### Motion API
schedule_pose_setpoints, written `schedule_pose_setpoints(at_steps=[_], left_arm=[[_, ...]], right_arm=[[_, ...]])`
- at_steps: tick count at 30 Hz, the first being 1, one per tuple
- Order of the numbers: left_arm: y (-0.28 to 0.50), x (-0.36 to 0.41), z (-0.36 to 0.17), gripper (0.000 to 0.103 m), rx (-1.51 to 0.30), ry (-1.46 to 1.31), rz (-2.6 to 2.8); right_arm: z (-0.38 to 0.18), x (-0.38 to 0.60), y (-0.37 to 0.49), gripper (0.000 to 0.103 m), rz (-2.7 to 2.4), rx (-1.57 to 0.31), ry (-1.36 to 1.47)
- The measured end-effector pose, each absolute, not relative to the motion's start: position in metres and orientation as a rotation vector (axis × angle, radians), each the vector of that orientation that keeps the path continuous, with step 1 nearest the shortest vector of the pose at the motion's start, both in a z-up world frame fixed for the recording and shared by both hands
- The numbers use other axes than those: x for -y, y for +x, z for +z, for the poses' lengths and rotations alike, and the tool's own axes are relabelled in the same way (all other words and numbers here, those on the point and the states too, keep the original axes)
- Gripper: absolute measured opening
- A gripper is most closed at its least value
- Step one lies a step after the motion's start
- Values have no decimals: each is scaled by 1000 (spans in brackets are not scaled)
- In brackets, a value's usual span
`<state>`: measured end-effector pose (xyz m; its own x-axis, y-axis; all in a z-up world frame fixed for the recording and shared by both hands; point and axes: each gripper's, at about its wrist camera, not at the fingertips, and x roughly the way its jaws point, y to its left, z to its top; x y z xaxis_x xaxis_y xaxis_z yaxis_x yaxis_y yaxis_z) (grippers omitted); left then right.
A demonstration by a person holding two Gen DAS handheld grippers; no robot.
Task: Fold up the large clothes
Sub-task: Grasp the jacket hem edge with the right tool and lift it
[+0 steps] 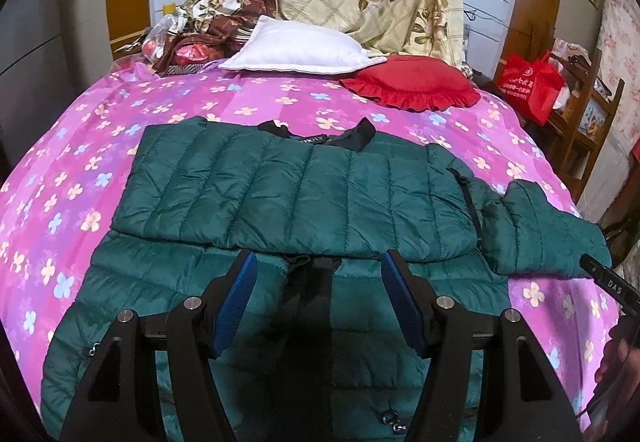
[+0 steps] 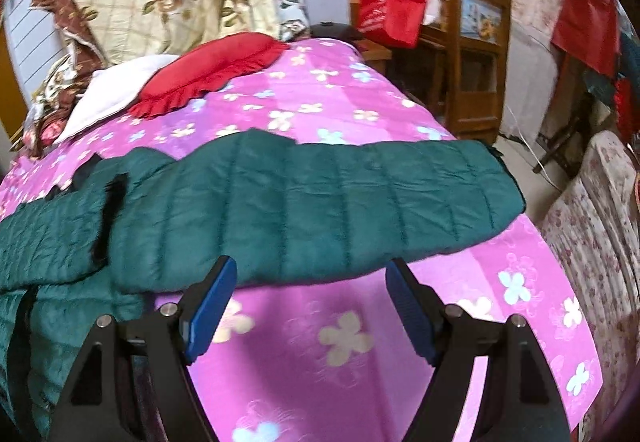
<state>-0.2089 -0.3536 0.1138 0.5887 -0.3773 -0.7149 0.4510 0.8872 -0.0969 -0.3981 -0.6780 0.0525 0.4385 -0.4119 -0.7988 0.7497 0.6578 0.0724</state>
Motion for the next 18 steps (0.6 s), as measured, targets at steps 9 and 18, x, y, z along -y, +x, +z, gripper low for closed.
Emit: schedule_pose_setpoints(at_steps=[9,18], left_arm=[[-190,339,108,42,-819,59,-448],[-177,332,98,42,-833,74,-422]], right_arm=[[31,730,-419,83,-885,-832,515],[-3,800,-452,83,-1058,-812,693]])
